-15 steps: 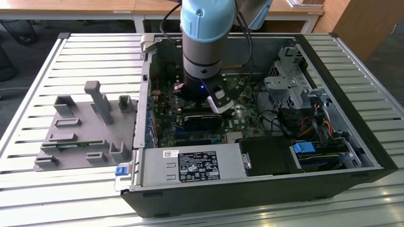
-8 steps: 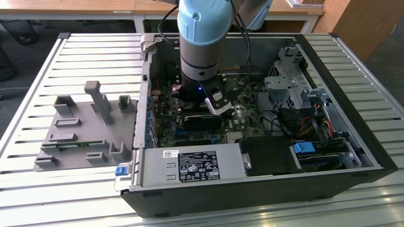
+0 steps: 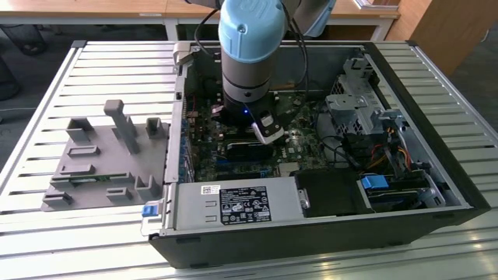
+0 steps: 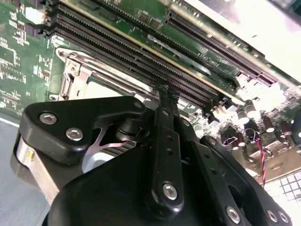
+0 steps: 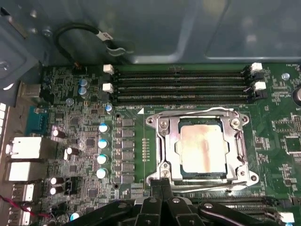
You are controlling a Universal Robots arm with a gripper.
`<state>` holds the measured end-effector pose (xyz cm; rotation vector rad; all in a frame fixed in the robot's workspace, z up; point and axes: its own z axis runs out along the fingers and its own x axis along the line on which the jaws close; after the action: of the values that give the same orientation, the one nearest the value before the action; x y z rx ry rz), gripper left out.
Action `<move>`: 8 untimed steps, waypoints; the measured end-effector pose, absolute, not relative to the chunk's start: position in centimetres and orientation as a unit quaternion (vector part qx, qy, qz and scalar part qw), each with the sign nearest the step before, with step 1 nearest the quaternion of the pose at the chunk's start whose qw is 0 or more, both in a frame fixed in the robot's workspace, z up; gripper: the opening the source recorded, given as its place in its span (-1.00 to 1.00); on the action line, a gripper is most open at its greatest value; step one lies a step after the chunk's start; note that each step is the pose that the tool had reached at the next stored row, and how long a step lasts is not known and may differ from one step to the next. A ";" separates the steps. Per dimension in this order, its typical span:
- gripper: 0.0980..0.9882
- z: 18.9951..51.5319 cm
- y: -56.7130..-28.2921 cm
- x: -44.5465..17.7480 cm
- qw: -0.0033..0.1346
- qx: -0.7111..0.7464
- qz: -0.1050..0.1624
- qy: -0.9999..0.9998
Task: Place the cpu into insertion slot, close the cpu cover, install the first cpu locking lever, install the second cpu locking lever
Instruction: 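Install the second cpu locking lever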
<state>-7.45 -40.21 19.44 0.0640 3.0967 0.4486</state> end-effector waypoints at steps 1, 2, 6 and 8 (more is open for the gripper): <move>-0.98 19.4 -40.2 -7.5 0.006 0.020 0.146 0.989; -0.98 19.4 -40.2 -7.5 0.006 0.020 0.149 0.989; -0.98 19.1 -40.2 -7.6 0.006 0.020 0.152 0.988; -0.98 18.9 -40.2 -7.8 0.006 0.020 0.154 0.988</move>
<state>-7.76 -40.20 18.92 0.0617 3.0925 0.4814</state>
